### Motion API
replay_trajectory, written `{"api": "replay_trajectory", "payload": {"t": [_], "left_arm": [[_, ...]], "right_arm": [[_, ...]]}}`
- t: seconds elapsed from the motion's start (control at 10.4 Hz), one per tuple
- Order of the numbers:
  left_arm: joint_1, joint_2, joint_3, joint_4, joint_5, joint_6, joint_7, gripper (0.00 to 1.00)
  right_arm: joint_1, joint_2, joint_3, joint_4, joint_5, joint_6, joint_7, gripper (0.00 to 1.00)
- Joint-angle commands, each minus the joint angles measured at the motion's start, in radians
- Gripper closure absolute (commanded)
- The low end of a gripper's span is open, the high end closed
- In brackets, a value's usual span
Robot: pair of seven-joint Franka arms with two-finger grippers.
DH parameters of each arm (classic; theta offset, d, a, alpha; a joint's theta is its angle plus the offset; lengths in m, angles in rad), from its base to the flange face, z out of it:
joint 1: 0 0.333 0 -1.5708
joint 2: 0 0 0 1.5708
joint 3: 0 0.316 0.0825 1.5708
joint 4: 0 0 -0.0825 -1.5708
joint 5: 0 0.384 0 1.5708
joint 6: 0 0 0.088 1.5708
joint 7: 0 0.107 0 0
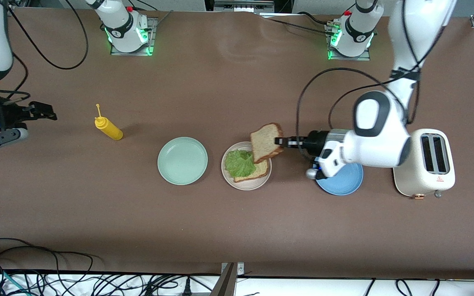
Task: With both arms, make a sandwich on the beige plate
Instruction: 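Carry the bread slice over the beige plate with the left gripper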
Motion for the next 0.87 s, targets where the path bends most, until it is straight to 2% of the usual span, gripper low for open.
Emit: {"api": "replay_trajectory", "payload": {"t": [0.0, 0.19, 0.39, 0.77], "left_arm": [[-0.072, 0.072, 0.011, 0.048, -0.042, 0.108, -0.009, 1.0], [-0.11, 0.127, 0.009, 0.077, -0.042, 0.18, -0.009, 1.0], [-0.126, 0.164, 0.008, 0.101, -0.044, 0.209, -0.016, 1.0], [-0.135, 0.198, 0.009, 0.111, -0.081, 0.235, -0.007, 1.0]], "right_arm": [[0.006, -0.025, 0.012, 0.001, -0.02, -0.025, 0.286, 0.0], [0.009, -0.071, 0.012, -0.005, -0.034, -0.022, 0.336, 0.0], [0.029, -0.135, 0.012, -0.059, -0.109, -0.022, 0.383, 0.0], [0.032, -0.151, 0.027, -0.064, -0.08, 0.017, 0.385, 0.0]]}}
